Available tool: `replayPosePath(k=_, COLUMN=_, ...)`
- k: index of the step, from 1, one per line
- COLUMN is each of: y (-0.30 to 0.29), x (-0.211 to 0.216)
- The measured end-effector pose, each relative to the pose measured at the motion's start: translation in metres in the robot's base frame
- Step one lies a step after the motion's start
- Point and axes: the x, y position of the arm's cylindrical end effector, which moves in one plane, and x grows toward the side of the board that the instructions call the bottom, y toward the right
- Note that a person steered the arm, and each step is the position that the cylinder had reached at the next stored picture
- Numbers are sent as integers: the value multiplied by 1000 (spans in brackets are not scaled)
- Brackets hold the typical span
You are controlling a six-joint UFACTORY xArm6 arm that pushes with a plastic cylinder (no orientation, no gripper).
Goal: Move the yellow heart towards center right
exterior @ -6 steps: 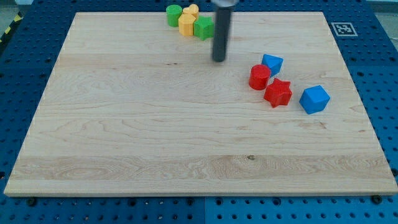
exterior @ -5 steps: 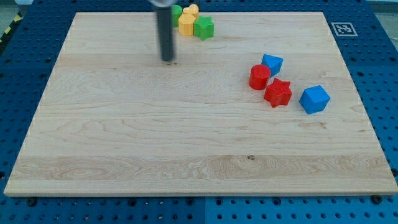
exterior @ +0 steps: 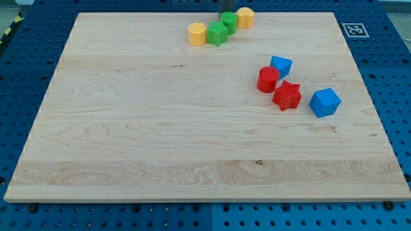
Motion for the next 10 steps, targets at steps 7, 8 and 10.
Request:
replayPosePath(k=7, y=163, x=77)
replayPosePath(k=8, y=157, x=53)
replayPosePath(k=10, y=136, x=113)
